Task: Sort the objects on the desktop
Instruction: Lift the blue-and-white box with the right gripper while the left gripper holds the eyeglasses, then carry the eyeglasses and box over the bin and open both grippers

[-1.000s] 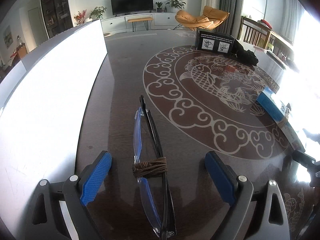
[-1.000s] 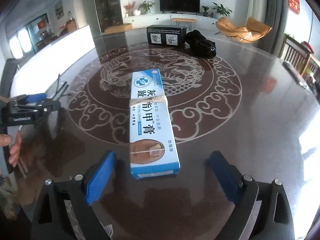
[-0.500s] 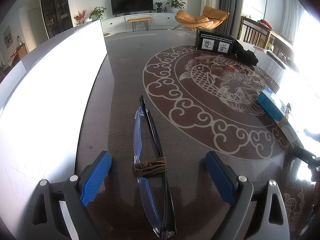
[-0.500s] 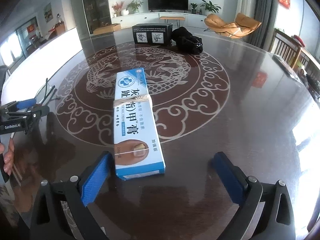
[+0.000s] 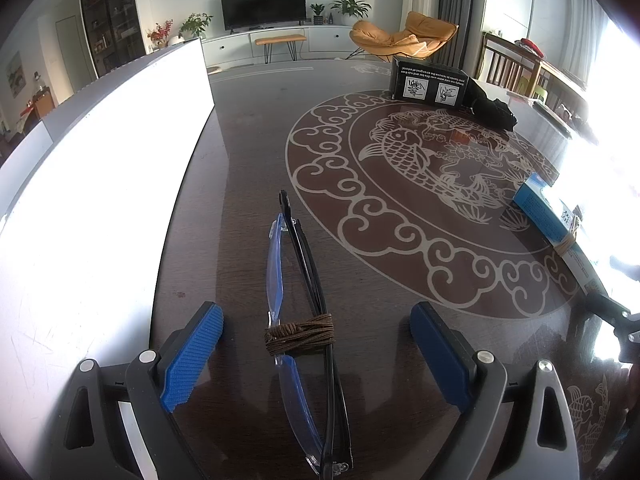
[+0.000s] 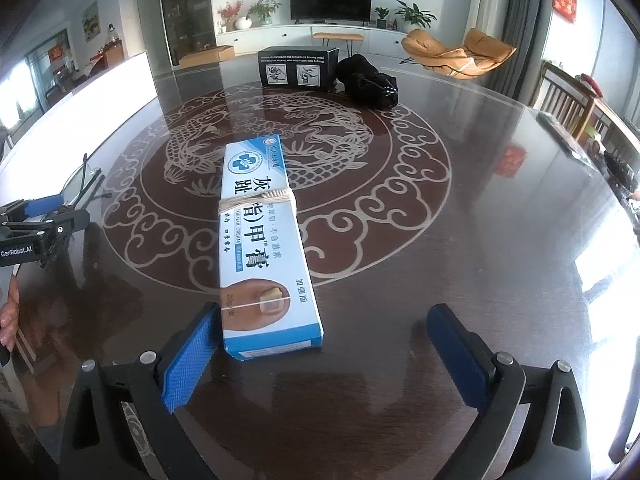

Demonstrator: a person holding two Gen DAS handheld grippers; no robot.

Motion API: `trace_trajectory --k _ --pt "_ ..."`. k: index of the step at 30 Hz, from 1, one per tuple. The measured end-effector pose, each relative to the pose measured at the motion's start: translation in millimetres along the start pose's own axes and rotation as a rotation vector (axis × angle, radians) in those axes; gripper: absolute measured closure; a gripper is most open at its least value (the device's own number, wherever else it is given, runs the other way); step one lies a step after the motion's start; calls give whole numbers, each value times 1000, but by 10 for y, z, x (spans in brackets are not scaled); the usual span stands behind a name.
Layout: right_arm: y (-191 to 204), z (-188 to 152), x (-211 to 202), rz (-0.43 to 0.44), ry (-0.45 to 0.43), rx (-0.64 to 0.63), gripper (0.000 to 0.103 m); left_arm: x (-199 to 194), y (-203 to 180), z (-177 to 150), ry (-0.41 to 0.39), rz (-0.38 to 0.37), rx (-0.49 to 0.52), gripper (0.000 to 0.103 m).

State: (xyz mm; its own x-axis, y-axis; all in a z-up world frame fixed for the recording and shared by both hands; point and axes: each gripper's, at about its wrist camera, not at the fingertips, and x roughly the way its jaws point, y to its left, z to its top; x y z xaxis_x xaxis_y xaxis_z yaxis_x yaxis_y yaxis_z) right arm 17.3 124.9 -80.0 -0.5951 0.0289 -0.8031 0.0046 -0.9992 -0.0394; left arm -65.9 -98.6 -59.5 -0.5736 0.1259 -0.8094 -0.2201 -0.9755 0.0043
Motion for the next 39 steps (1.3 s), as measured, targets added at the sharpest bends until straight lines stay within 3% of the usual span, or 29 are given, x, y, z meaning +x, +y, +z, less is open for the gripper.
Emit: trace_trajectory --k 5,8,17,18,20,22,27,29,33,37,39 --pt "-15 1 4 7 3 5 2 -2 -3 -6 0 -1 1 7" --pt "-13 1 5 7 3 4 2 8 -48 -16 18 -25 30 0" --pt "-24 -2 6 23 4 6 2 -33 -72 -80 40 -62 76 0" --pt "-21 -3 5 29 4 6 2 -47 -77 -77 27 -56 75 4" --pt "-27 -5 6 37 3 11 2 -115 -90 -88 0 -59 90 51" --pt "-35 -8 2 41 2 17 2 -162 -106 -94 3 -78 95 75" --pt "-34 -4 -3 40 -1 20 2 -279 -24 -213 -1 -141 13 75" --pt "-71 24 -5 114 6 20 0 -381 -19 -282 -17 -155 -1 75" --pt "-58 385 21 198 100 1 0 -592 -73 -350 -49 -177 -4 75" --pt "184 748 223 204 278 -93 1 -829 -90 -307 -88 -213 -30 75" --pt "294 793 267 170 296 -149 8 -988 -67 -268 -117 -230 -42 75"
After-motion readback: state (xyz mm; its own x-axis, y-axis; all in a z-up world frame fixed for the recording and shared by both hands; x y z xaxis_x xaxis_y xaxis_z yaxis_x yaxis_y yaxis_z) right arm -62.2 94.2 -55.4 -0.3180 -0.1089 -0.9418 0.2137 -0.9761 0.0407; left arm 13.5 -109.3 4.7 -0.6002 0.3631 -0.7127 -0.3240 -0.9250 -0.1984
